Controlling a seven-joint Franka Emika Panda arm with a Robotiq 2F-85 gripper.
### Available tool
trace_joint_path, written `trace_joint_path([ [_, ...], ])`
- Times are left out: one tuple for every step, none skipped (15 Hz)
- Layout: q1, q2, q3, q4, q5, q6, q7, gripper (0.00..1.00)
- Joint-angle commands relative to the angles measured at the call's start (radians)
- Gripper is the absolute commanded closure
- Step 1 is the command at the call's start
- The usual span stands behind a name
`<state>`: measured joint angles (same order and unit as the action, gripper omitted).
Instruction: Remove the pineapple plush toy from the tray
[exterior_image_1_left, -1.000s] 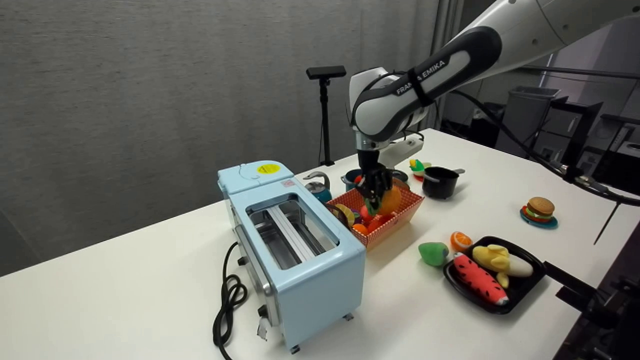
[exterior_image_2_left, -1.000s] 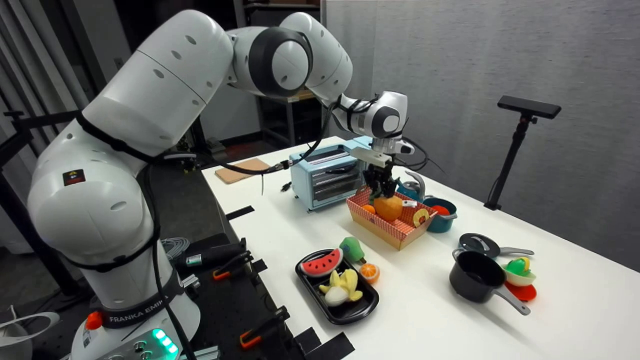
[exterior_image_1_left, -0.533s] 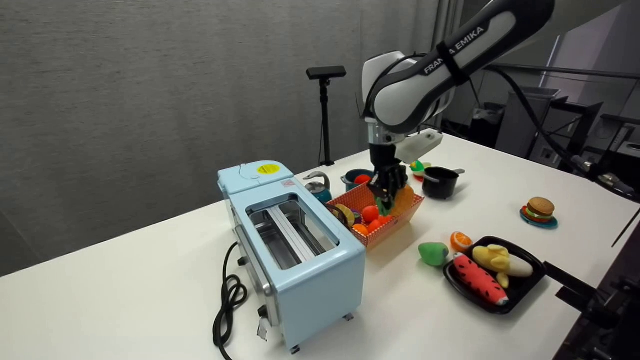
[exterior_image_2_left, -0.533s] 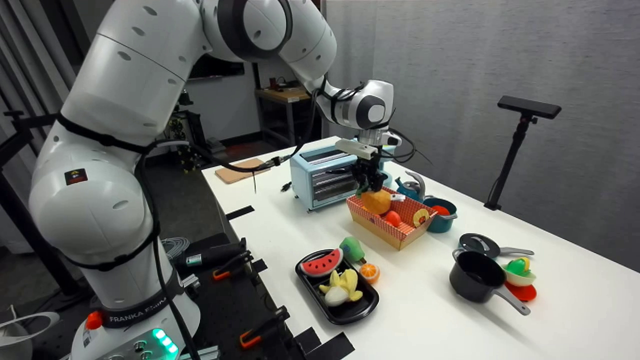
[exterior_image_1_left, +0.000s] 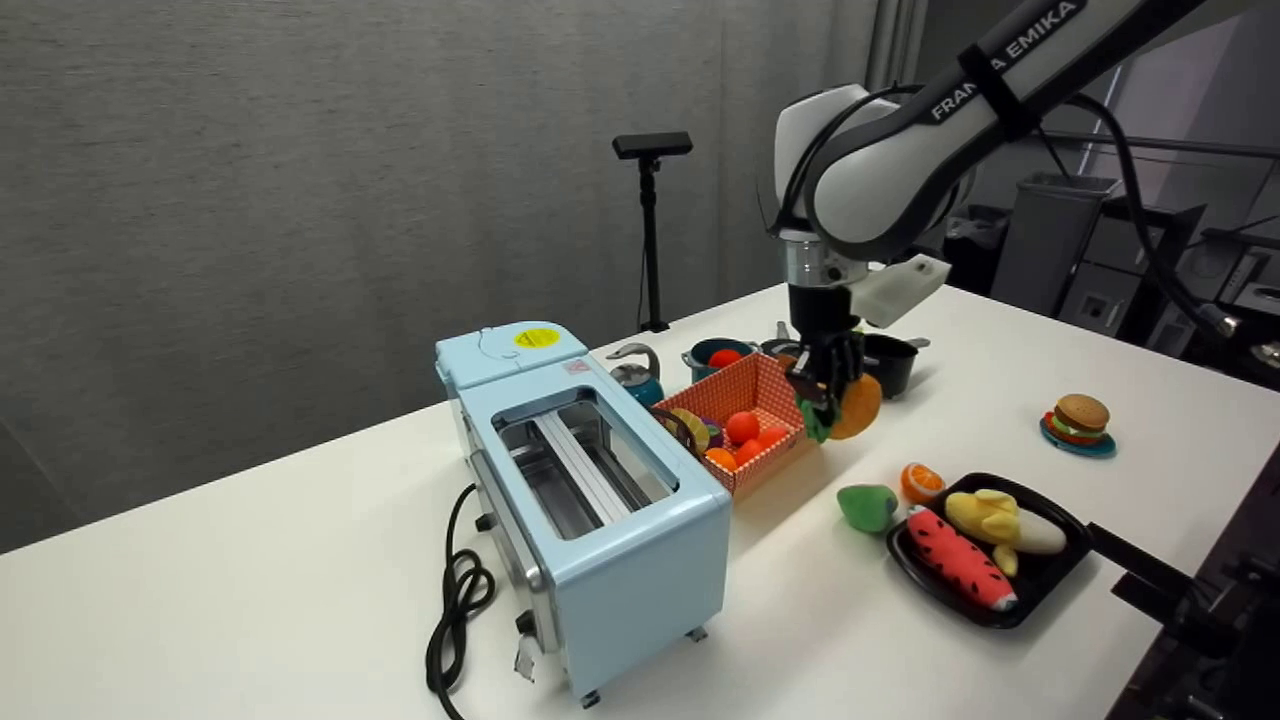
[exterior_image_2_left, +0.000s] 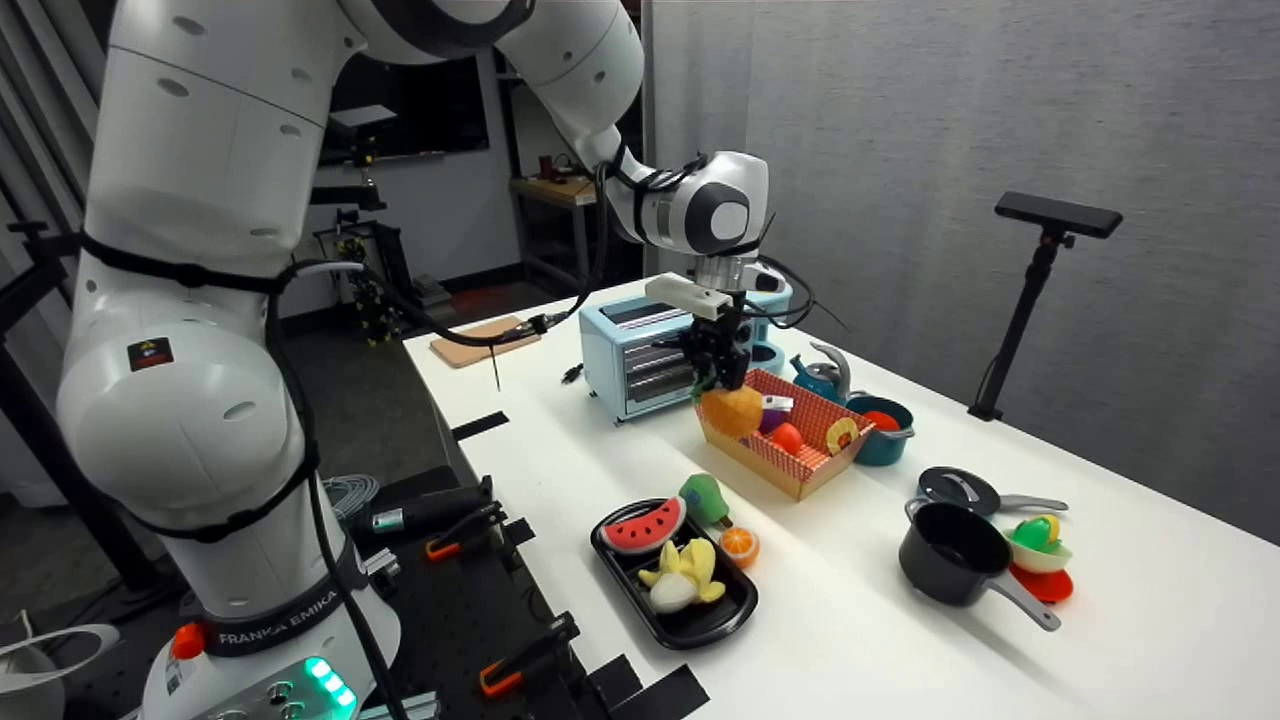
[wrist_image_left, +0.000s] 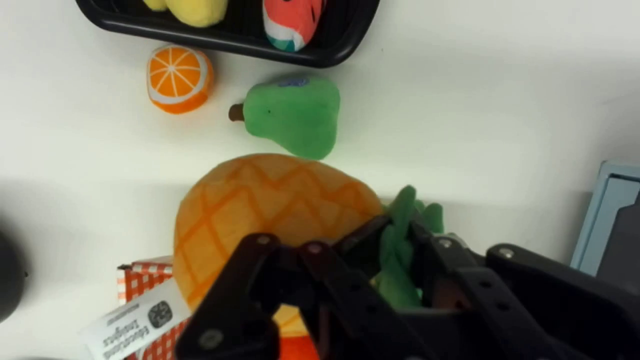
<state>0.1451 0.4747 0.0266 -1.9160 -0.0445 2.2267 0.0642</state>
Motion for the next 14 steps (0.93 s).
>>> trace_joint_path([
  [-0.013,-0.055,-0.006,-0.093,-0.02,0.013,0.023,0.97],
  [-0.013,-0.049,-0.011,-0.1,-0.026,0.004,0.027,0.97],
  [-0.01,-0.041,-0.019,-0.107,-0.037,0.0,0.039,0.97],
  [-0.01,-0.036,-0.025,-0.113,-0.042,-0.007,0.044,0.97],
  [-0.01,-0.032,-0.029,-0.123,-0.043,-0.009,0.052,0.97],
  [-0.013,-0.03,-0.031,-0.131,-0.039,-0.01,0.057,0.97],
  [-0.016,-0.031,-0.031,-0.141,-0.03,-0.01,0.061,0.97],
  [-0.018,-0.033,-0.031,-0.151,-0.024,-0.008,0.065,0.97],
  [-0.018,-0.037,-0.031,-0.162,-0.023,-0.005,0.071,0.64],
  [-0.017,-0.04,-0.03,-0.172,-0.022,-0.002,0.078,0.62],
  [-0.016,-0.044,-0.029,-0.181,-0.021,0.002,0.085,0.56],
  [-0.015,-0.046,-0.028,-0.188,-0.02,0.005,0.091,0.47],
  [-0.015,-0.049,-0.026,-0.196,-0.018,0.01,0.095,0.4],
  [-0.014,-0.049,-0.024,-0.201,-0.017,0.011,0.099,0.34],
])
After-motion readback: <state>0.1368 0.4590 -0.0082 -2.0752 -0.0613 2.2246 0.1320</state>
